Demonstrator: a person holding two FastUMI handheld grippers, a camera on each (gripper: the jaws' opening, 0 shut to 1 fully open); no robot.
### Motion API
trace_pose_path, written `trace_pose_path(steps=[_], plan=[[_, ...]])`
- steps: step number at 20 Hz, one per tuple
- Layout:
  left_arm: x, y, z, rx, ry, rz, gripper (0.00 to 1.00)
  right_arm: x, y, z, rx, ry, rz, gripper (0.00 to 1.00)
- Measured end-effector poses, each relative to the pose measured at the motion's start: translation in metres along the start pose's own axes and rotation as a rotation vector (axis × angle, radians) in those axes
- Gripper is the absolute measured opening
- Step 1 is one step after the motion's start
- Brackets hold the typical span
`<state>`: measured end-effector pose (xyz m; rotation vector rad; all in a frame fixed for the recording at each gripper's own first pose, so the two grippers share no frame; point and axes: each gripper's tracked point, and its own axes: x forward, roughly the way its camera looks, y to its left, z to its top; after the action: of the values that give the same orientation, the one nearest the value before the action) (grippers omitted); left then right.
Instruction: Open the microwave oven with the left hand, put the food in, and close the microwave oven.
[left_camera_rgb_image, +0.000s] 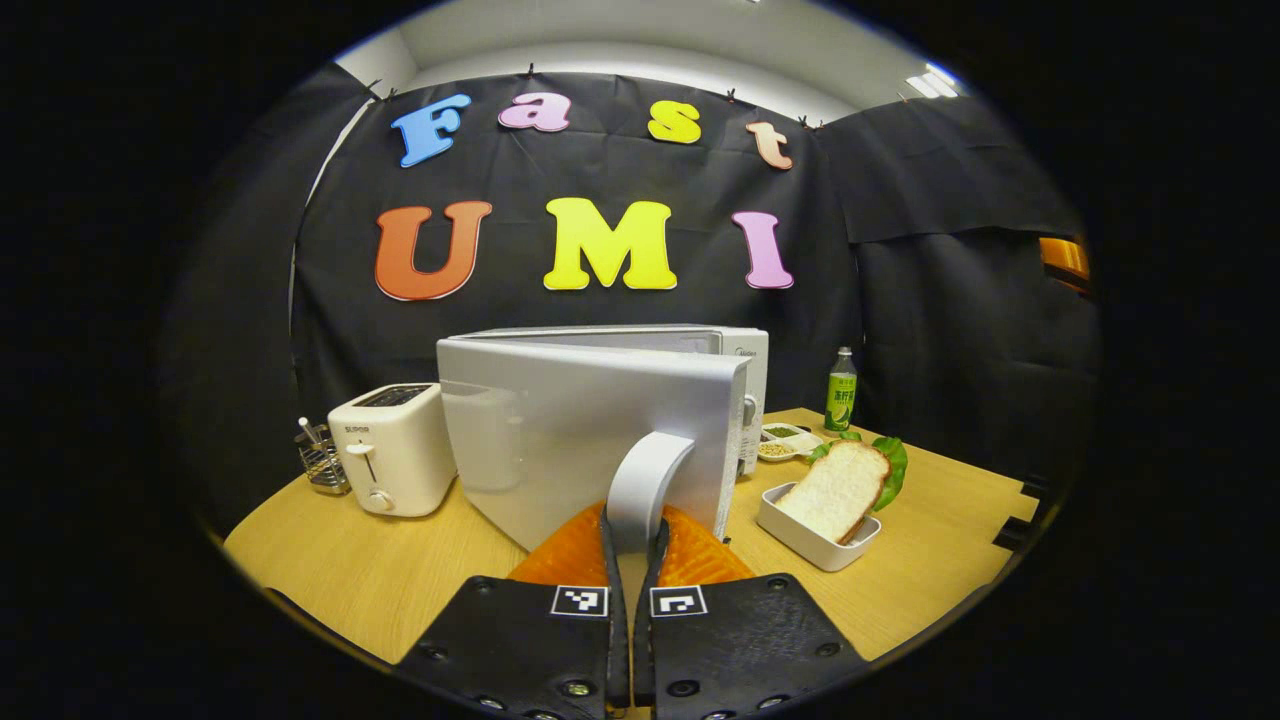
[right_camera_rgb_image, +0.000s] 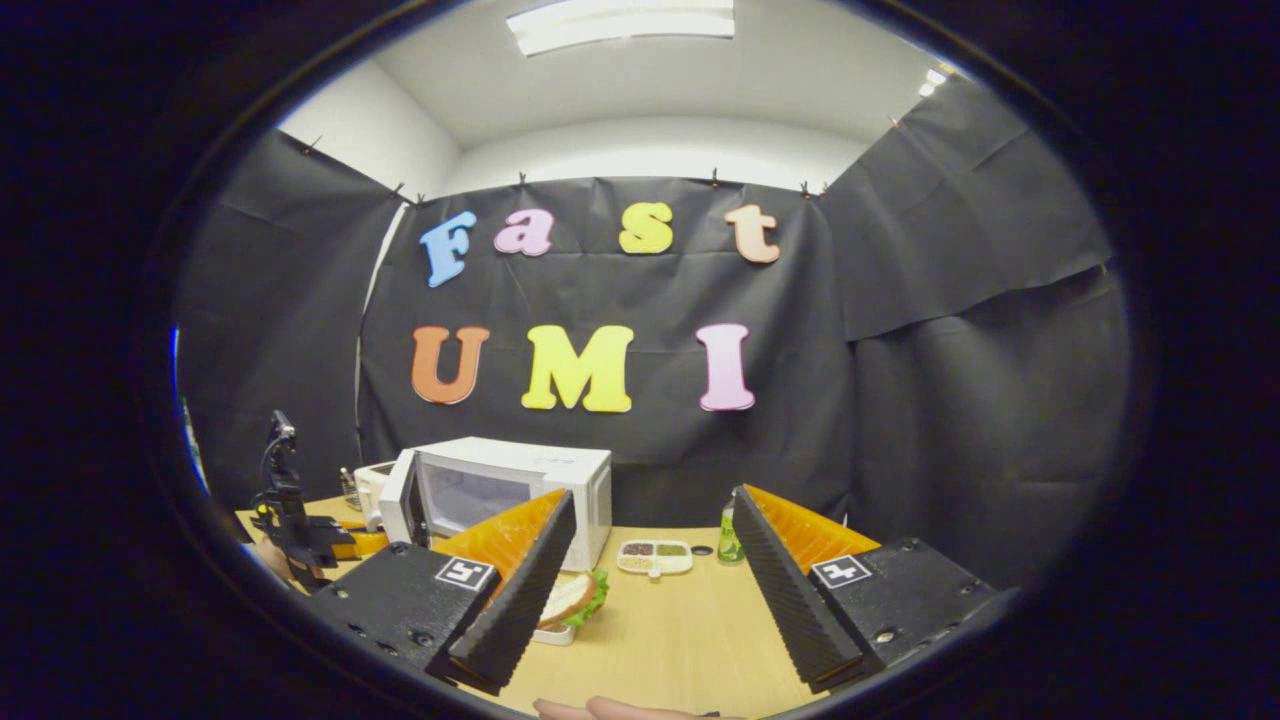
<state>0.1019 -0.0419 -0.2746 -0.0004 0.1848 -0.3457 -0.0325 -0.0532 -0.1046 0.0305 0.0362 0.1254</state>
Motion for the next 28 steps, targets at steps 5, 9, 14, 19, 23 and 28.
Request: trace_pose_path(steps=[5, 9, 14, 19, 23, 28], plan=[[-0.036, 0.050, -0.008, 0.010, 0.004, 0.025, 0.01, 0.005, 0.042, -0.011, -0.019, 0.028, 0.071, 1.00], [-0.066, 0.112, -0.015, 0.002, 0.007, 0.136, 0.01, 0.008, 0.065, -0.019, -0.036, 0.046, 0.110, 1.00], [-0.089, 0.165, -0.024, -0.083, 0.017, 0.167, 0.01, 0.013, 0.080, -0.029, -0.027, 0.078, 0.125, 0.92], [-0.094, 0.174, -0.025, -0.082, 0.002, 0.113, 0.01, 0.016, 0.085, -0.030, -0.021, 0.103, 0.122, 0.92], [-0.120, 0.184, -0.022, -0.038, 0.002, 0.180, 0.35, 0.016, 0.084, -0.027, -0.042, 0.100, 0.110, 1.00], [-0.161, 0.191, -0.007, -0.049, -0.019, 0.304, 0.98, 0.026, 0.083, -0.026, -0.075, 0.108, 0.116, 1.00]])
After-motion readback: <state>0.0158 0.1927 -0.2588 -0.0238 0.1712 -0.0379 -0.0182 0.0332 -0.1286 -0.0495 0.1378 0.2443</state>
